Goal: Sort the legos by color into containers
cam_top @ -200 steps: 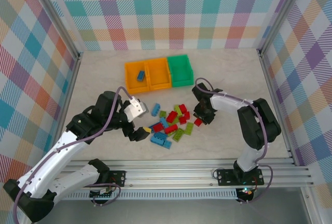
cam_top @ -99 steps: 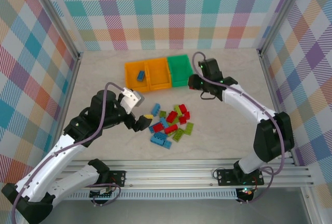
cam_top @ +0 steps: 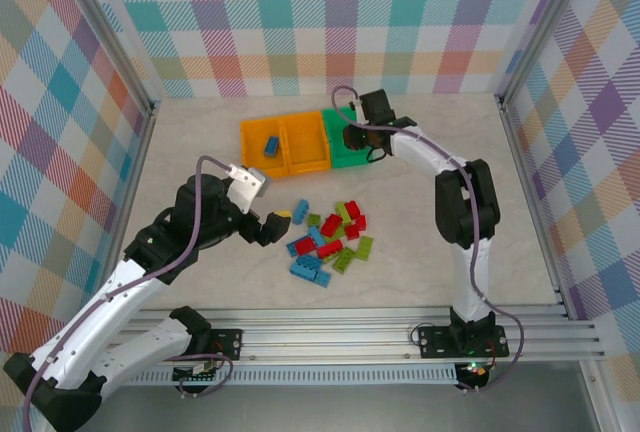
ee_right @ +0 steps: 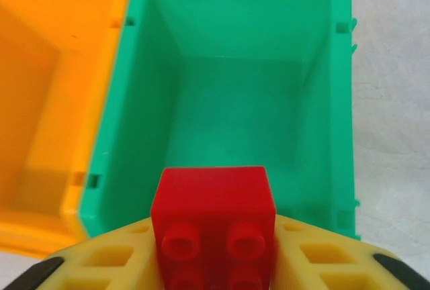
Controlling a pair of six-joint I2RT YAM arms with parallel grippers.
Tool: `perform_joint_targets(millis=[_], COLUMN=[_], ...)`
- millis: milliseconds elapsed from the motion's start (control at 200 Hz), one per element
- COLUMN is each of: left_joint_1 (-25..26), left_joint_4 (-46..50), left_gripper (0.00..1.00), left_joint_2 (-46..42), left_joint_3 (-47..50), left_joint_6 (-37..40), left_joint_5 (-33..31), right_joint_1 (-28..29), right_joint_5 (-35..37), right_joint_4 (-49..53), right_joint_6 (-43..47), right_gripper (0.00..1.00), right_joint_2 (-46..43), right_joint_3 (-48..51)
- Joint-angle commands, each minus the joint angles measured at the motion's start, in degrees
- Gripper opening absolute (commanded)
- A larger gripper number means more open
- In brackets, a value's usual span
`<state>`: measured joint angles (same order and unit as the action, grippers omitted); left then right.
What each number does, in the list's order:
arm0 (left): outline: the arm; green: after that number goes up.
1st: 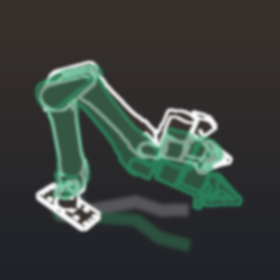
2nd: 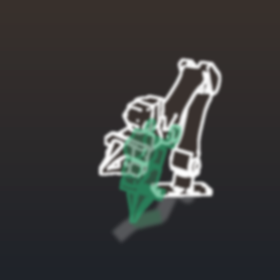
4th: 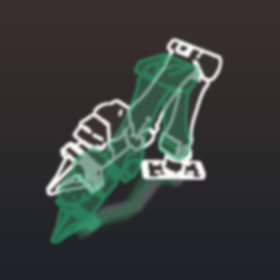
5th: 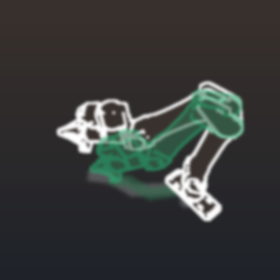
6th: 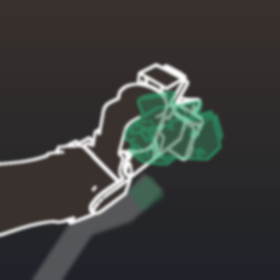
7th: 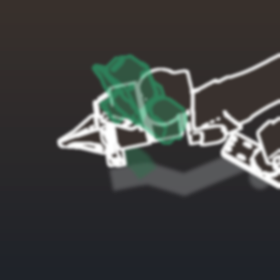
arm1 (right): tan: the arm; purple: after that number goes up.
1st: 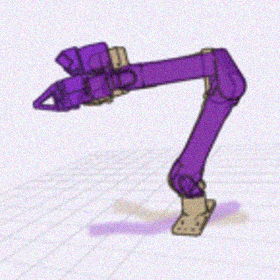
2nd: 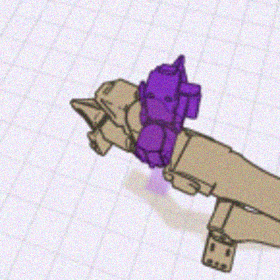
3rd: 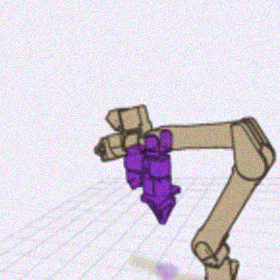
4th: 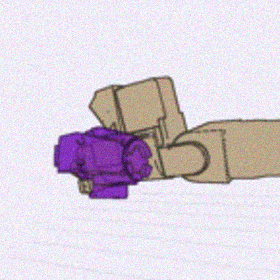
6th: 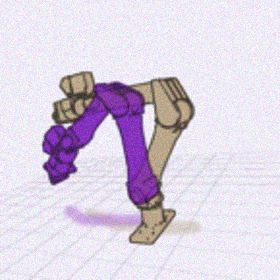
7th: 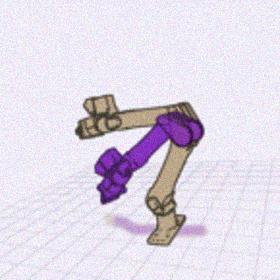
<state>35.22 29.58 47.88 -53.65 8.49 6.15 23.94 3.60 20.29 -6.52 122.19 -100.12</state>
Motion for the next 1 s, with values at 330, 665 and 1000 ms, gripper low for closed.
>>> perform_joint_targets(millis=[330, 665, 1000], left_joint_1=[0.8, 0.8, -0.7], left_joint_4=[2.1, 8.0, 6.7], left_gripper=[1.0, 0.93, 0.71], left_joint_2=[6.7, 36.4, 60.7], left_joint_3=[-1.3, -14.6, -26.6], left_joint_6=[-15.7, -30.4, -30.2], left_joint_5=[-8.1, -8.5, -10.6], right_joint_1=[-0.2, -0.1, 0.4], right_joint_5=[-1.3, -9.9, -34.8], right_joint_4=[11.8, 11.4, 20.0], right_joint_6=[-0.4, -6.9, -11.0], right_gripper=[0.51, 0.64, 0.88], right_joint_2=[2.0, -39.4, -57.5], right_joint_3=[-11.8, 25.1, 36.9])
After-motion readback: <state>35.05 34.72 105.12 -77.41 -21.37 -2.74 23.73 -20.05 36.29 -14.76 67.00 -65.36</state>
